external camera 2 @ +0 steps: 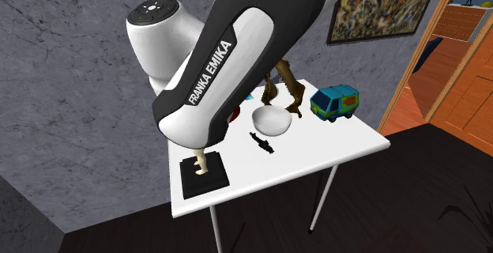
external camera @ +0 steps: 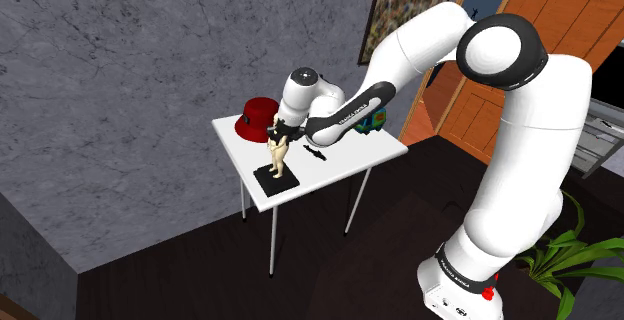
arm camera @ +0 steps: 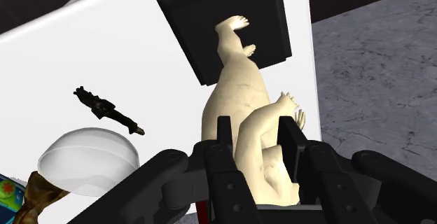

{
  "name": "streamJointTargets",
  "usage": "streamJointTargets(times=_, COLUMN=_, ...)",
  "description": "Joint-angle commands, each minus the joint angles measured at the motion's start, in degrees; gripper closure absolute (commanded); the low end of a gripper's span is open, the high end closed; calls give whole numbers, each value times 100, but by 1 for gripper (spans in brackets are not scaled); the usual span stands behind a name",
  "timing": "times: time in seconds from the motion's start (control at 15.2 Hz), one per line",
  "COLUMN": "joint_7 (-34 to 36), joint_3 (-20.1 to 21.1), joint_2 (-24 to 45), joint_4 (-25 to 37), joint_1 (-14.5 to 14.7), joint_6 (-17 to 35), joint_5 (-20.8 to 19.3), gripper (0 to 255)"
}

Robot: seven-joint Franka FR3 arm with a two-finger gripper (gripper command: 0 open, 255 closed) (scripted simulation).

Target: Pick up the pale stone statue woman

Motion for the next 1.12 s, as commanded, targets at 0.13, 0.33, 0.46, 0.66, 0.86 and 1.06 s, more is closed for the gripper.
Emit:
streamJointTargets(times=0.13, joint_7=-85, joint_3=48, joint_2=-53, joint_4=5, joint_1=-34, joint_6=-54, joint_5=91, gripper=255)
streamJointTargets(times=0.33, joint_7=-297, joint_3=172, joint_2=-225, joint_4=-2, joint_1=-124, joint_6=-191, joint_5=330, gripper=255)
streamJointTargets(times=0.46, joint_7=-436, joint_3=249, joint_2=-337, joint_4=1, joint_1=-178, joint_6=-285, joint_5=488, gripper=255)
streamJointTargets(times=0.66, joint_7=-640, joint_3=354, joint_2=-500, joint_4=16, joint_1=-252, joint_6=-429, joint_5=722, gripper=255)
streamJointTargets(times=0.86, joint_7=-838, joint_3=447, joint_2=-658, joint_4=45, joint_1=-316, joint_6=-580, joint_5=950, gripper=255)
streamJointTargets(times=1.06, joint_7=-1027, joint_3=527, joint_2=-809, joint_4=86, joint_1=-370, joint_6=-735, joint_5=1169, gripper=255)
